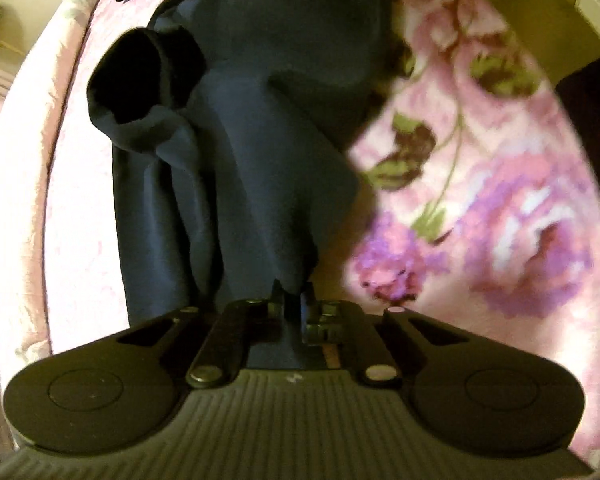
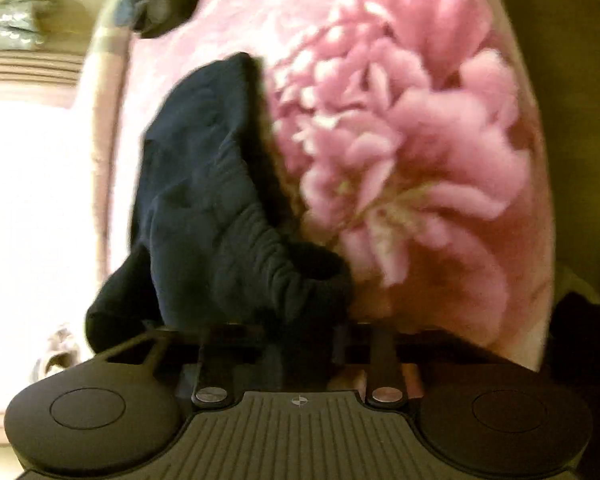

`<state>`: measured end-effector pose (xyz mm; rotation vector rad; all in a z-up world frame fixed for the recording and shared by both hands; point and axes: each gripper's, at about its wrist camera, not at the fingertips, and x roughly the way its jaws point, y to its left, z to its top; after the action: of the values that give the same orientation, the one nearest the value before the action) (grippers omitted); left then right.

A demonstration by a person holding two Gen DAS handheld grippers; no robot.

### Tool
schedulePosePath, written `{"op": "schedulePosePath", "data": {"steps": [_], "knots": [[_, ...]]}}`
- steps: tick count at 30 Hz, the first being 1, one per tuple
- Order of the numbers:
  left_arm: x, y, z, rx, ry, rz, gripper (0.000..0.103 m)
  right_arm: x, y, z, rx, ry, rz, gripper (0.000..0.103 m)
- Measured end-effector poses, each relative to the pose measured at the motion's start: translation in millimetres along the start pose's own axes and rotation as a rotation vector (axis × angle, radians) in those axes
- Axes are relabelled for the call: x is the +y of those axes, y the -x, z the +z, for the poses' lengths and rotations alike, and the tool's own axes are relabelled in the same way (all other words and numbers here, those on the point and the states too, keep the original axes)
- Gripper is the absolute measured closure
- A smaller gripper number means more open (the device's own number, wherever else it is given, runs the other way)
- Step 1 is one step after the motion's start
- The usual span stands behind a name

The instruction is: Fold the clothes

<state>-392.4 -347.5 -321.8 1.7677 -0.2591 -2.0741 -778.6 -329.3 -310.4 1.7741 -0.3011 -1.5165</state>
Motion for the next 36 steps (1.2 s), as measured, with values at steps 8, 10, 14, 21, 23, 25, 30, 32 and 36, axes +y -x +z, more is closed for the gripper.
{"op": "schedulePosePath", "data": {"steps": [8,10,14,21,23,25,30,32,36], "knots": [[7,67,69,-0.140,0.076,-0.187,0.100,79,76,92,-0.099,0.395,-0.139,0.090],[-4,68,105,-0.170,0.095,-0.250,0.100,90,82,111,-0.144,0.481,-0.209,0.090],[-24,45,148,-0.123,0.155,-0.336,0.099,84,71,143,-0.137,0.502,-0.336,0.089],[-12,55,126,-0.004,0.328,-0.304,0.073,82,61,146,-0.075,0.561,-0.471,0.056],[-4,64,105,0.049,0.403,-0.239,0.070,92,57,135,-0.076,0.605,-0.479,0.056],[5,73,82,0.108,0.492,-0.177,0.060,105,50,122,-0.067,0.659,-0.466,0.056],[2,57,43,0.189,0.631,-0.122,0.052,139,33,90,-0.043,0.794,-0.431,0.056],[1,40,32,0.171,0.670,-0.161,0.052,153,26,77,-0.034,0.848,-0.416,0.053],[2,28,11,0.154,0.664,-0.185,0.091,172,8,35,-0.010,0.935,-0.380,0.024]]}}
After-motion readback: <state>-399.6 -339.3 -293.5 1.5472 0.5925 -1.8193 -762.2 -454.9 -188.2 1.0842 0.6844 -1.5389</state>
